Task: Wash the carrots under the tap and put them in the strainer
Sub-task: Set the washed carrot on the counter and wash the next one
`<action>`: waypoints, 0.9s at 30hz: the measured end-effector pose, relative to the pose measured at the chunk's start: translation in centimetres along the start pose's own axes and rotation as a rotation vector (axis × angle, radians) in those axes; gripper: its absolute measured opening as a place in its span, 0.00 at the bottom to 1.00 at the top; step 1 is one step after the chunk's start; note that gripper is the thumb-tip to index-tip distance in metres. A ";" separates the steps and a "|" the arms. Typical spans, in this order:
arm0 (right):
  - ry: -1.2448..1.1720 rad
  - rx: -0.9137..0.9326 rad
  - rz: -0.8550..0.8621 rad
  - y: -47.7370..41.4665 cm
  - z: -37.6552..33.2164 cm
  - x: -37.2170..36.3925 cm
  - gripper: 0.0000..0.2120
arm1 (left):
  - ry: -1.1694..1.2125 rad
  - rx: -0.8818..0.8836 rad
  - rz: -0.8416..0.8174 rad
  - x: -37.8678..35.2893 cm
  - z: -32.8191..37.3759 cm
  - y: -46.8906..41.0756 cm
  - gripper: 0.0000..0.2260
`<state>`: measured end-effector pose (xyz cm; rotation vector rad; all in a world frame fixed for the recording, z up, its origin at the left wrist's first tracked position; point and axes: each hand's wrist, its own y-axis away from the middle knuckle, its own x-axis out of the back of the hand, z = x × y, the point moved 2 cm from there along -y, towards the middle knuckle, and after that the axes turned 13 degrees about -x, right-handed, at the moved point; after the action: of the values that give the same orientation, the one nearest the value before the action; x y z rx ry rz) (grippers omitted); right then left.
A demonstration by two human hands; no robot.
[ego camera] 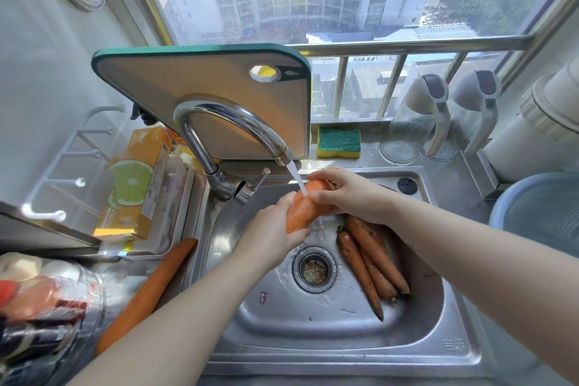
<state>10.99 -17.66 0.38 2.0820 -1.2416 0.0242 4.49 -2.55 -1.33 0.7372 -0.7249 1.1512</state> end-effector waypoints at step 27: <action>0.345 0.151 0.043 0.8 -1.1 1.7 0.29 | 0.440 -0.080 -0.121 2.5 0.3 -0.2 0.13</action>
<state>11.70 -18.55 2.27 2.0670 -1.0985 0.4895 5.21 -1.53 0.87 0.4315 -0.3485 1.1165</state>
